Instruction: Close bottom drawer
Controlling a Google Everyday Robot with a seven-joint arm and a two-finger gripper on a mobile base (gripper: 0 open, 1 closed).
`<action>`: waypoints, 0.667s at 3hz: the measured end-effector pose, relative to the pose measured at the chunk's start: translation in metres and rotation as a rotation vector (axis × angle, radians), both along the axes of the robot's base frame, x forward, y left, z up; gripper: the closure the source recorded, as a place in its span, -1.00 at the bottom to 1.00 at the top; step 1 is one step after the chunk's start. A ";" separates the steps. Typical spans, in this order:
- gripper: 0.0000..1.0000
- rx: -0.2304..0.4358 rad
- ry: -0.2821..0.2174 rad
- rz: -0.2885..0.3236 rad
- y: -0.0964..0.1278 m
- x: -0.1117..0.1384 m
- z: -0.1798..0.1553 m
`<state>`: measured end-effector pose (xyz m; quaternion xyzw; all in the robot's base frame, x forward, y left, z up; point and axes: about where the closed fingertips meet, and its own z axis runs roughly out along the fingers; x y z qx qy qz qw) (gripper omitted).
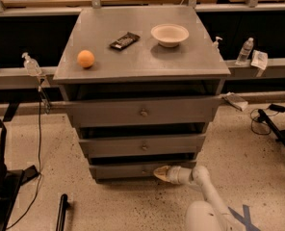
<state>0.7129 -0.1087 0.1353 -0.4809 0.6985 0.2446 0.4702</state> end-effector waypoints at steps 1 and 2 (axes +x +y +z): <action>1.00 0.021 0.005 0.020 -0.011 -0.016 -0.001; 1.00 0.056 -0.002 0.031 -0.034 -0.036 0.002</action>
Offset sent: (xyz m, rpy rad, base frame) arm -0.0573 -0.0769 0.0035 0.0984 -0.0174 0.0349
